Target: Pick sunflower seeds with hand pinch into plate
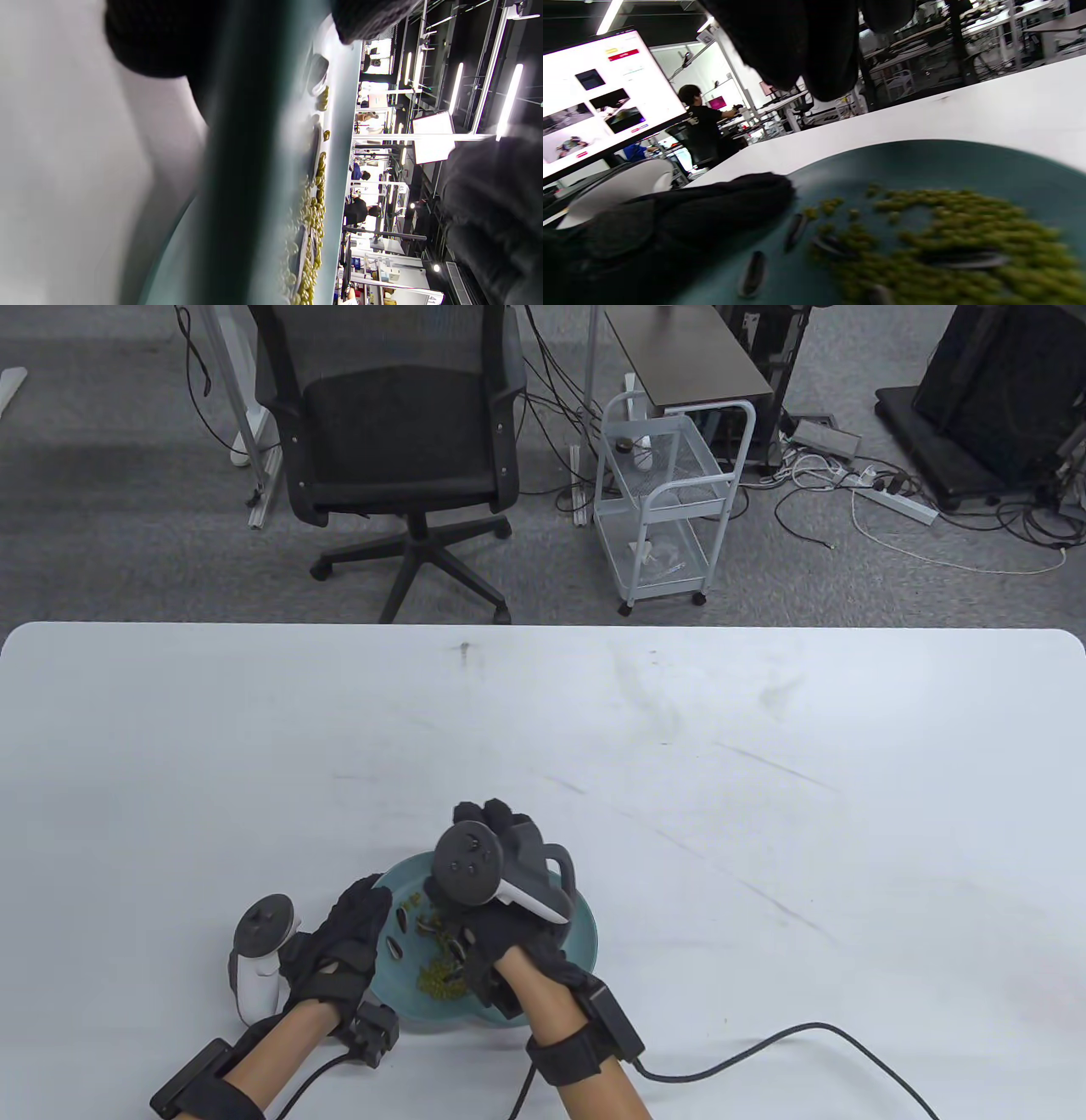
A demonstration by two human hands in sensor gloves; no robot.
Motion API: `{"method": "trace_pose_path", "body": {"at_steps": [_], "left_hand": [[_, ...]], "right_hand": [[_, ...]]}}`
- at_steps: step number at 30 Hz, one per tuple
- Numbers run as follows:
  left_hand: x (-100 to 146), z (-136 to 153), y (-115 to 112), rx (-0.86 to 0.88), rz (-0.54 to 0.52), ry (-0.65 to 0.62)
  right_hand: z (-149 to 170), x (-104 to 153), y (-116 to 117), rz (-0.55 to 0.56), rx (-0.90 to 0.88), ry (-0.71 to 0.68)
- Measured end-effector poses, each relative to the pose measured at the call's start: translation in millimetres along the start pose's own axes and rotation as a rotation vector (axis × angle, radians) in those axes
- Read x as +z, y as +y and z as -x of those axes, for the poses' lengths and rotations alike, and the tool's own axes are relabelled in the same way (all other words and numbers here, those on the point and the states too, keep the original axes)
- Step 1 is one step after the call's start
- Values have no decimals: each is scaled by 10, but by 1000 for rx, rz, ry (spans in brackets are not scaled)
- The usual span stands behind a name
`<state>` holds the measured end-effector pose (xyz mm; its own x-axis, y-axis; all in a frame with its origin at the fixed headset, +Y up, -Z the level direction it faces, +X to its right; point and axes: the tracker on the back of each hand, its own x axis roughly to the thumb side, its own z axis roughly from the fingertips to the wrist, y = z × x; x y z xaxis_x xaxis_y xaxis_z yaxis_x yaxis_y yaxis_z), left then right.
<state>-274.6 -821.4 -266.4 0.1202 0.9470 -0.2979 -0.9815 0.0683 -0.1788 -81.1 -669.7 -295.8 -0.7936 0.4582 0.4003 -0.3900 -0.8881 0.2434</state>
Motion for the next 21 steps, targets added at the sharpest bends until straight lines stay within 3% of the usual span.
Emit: {"method": "trace_pose_path", "body": {"at_steps": [7, 10, 21], "left_hand": [[5, -16, 20, -4, -18, -17], [2, -24, 24, -1, -15, -20], [-3, 5, -45, 43, 24, 1]], "right_hand": [[-22, -80, 390, -126, 208, 15], [31, -52, 460, -164, 204, -15], [37, 44, 522, -101, 276, -39]]}}
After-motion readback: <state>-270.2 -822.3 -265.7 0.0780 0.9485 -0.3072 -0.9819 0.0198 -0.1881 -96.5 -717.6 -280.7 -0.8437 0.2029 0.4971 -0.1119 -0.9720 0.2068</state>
